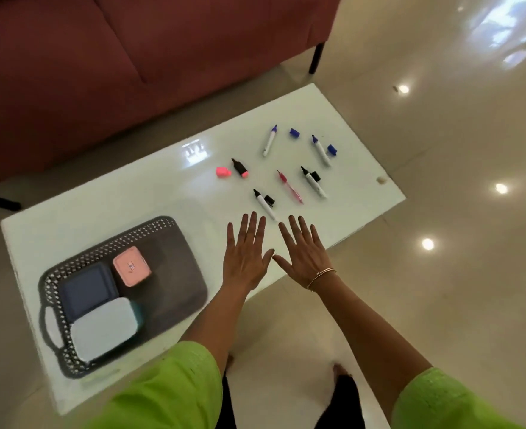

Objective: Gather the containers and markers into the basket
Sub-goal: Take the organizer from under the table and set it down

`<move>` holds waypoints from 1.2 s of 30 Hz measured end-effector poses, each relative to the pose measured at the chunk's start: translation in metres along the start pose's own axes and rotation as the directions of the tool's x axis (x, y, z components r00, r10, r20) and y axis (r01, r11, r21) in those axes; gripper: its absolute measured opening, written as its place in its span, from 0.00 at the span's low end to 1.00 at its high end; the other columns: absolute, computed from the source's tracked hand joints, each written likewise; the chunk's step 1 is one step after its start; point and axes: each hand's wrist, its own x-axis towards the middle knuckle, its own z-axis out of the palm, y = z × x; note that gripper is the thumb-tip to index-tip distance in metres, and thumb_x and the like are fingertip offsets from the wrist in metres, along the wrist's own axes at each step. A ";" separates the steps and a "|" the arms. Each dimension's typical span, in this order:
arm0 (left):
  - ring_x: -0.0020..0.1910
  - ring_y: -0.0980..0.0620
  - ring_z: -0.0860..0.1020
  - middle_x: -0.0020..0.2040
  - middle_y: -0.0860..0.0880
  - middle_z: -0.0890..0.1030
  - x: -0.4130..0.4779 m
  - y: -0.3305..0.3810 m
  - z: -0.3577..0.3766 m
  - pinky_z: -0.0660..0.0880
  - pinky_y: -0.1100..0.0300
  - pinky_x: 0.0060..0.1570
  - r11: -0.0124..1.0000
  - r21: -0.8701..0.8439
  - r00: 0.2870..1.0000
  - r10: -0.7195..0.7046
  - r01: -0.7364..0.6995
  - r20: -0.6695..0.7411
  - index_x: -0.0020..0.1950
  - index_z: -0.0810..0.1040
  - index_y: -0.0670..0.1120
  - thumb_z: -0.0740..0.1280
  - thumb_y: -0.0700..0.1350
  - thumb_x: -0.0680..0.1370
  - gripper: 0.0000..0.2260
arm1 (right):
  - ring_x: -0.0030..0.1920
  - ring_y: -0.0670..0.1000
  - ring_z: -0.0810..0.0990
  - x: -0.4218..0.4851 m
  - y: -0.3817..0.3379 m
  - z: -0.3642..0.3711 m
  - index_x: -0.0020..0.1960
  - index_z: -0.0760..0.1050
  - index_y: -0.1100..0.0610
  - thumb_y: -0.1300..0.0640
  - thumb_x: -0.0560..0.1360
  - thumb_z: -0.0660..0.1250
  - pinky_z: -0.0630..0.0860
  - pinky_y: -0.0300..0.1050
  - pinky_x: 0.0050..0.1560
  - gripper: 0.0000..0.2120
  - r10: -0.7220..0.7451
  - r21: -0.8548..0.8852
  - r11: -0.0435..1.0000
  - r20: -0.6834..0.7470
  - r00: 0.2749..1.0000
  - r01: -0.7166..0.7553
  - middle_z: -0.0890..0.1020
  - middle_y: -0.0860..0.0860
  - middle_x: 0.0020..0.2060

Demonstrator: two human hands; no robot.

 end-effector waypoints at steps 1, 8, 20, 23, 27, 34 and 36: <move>0.77 0.45 0.50 0.78 0.44 0.52 0.003 0.012 0.003 0.44 0.42 0.75 1.000 0.000 1.000 -0.024 0.024 0.004 0.76 0.49 0.45 0.55 0.57 0.79 0.31 | 0.75 0.60 0.50 -0.001 0.014 0.001 0.75 0.49 0.55 0.35 0.74 0.43 0.51 0.59 0.74 0.36 -0.023 -0.017 1.000 0.011 1.000 0.023 0.53 0.59 0.75; 0.78 0.46 0.47 0.78 0.45 0.47 -0.009 0.134 0.040 0.42 0.46 0.76 0.966 -0.130 0.975 -0.220 0.224 0.040 0.77 0.44 0.49 0.53 0.55 0.80 0.29 | 0.75 0.59 0.55 -0.046 0.135 0.012 0.75 0.52 0.57 0.37 0.73 0.41 0.53 0.56 0.74 0.36 -0.144 -0.037 0.988 0.082 0.986 0.148 0.59 0.59 0.74; 0.75 0.48 0.59 0.77 0.45 0.59 0.070 0.268 0.197 0.57 0.56 0.74 0.639 -0.590 0.863 -0.274 0.493 0.425 0.75 0.56 0.43 0.54 0.49 0.81 0.24 | 0.72 0.55 0.63 -0.018 0.303 0.150 0.73 0.58 0.58 0.37 0.76 0.46 0.62 0.48 0.71 0.33 0.098 0.175 0.977 0.122 0.988 -0.119 0.67 0.56 0.71; 0.74 0.46 0.61 0.76 0.43 0.61 0.118 0.273 0.241 0.59 0.56 0.73 0.414 -0.694 0.807 -0.281 0.590 0.519 0.75 0.58 0.42 0.56 0.48 0.81 0.23 | 0.69 0.57 0.68 0.028 0.333 0.191 0.72 0.60 0.59 0.49 0.79 0.56 0.66 0.50 0.67 0.25 0.218 0.352 0.907 0.071 0.973 -0.229 0.70 0.59 0.69; 0.74 0.44 0.61 0.76 0.41 0.60 0.173 0.265 0.297 0.61 0.55 0.72 0.245 -0.730 0.743 -0.445 0.638 0.500 0.75 0.55 0.41 0.54 0.47 0.82 0.23 | 0.67 0.58 0.70 0.086 0.366 0.247 0.69 0.65 0.61 0.52 0.77 0.62 0.66 0.50 0.67 0.24 0.372 0.596 0.725 0.084 0.925 -0.345 0.72 0.60 0.67; 0.71 0.40 0.65 0.71 0.37 0.65 0.233 0.245 0.364 0.63 0.55 0.69 0.228 -0.766 0.685 -0.641 0.601 0.347 0.73 0.57 0.38 0.53 0.35 0.80 0.20 | 0.69 0.56 0.68 0.171 0.386 0.309 0.69 0.65 0.61 0.47 0.76 0.62 0.63 0.47 0.68 0.26 0.445 0.808 0.459 0.150 0.883 -0.369 0.71 0.58 0.68; 0.73 0.43 0.63 0.73 0.40 0.64 0.245 0.240 0.372 0.67 0.68 0.62 0.276 -0.656 0.646 -0.634 0.702 0.425 0.72 0.60 0.38 0.52 0.38 0.81 0.19 | 0.61 0.54 0.72 0.191 0.383 0.313 0.62 0.71 0.61 0.48 0.77 0.60 0.66 0.45 0.60 0.21 0.464 0.829 0.419 0.154 0.872 -0.369 0.76 0.57 0.58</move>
